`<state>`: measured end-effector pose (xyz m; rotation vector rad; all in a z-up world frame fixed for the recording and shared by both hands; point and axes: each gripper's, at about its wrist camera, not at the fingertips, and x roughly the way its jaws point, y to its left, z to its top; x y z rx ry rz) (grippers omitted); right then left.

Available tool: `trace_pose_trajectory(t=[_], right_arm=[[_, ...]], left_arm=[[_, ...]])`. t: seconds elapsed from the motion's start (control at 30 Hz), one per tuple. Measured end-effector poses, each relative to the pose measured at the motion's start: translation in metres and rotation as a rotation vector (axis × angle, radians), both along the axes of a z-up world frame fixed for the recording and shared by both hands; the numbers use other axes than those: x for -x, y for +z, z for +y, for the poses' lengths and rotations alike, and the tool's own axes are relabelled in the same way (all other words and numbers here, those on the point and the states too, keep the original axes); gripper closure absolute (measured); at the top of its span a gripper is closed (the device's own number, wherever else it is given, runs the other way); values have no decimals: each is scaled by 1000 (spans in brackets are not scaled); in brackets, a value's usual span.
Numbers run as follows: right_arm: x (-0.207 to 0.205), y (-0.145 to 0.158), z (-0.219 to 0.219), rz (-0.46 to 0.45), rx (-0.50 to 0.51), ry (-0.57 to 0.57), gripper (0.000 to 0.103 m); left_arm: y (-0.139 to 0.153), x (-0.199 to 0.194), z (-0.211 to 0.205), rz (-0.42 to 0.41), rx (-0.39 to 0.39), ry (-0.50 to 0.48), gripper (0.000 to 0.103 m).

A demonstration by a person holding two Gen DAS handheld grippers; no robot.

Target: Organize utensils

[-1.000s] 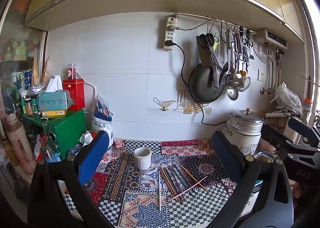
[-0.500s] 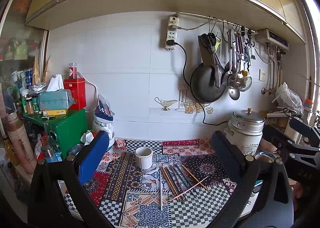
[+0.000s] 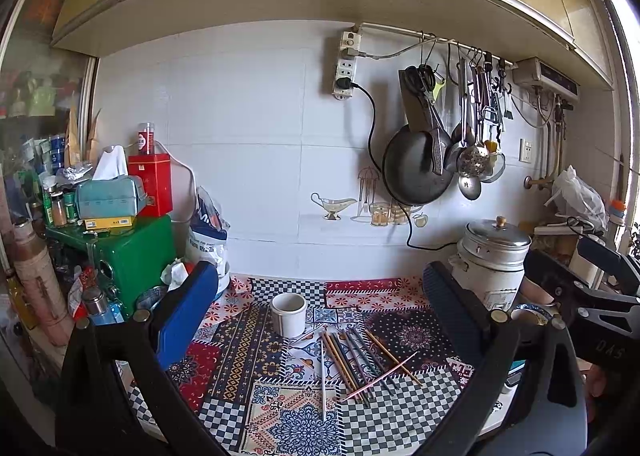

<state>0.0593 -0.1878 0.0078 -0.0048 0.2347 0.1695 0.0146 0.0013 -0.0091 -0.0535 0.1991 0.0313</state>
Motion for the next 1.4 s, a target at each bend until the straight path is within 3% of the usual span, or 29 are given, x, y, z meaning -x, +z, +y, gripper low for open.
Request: trace_pose_trajectory(t=[0.4,0.7,0.87,1.07,1.23,1.4], right_arm=[[-17,-8,7,31,23,-5,0],[-61,-44,13,153,55,-15,0],[-99,-74,14,269,77,-29,0],[-147,-121,14,428,134,-55,0],[-182,-165,13,559,199,-54,0],[-219,-204,13,678,237,-33,1]], left_arm=[[-7,-22,5,33,13,0,0],[-31,-69,10,149,50,-5,0],[-60,-113,18,262,49,1,0],[-106,-172,42,425,168,59,0],[-147,-219,53,532,133,126,0],[-198,-265,54,662,120,114,0]])
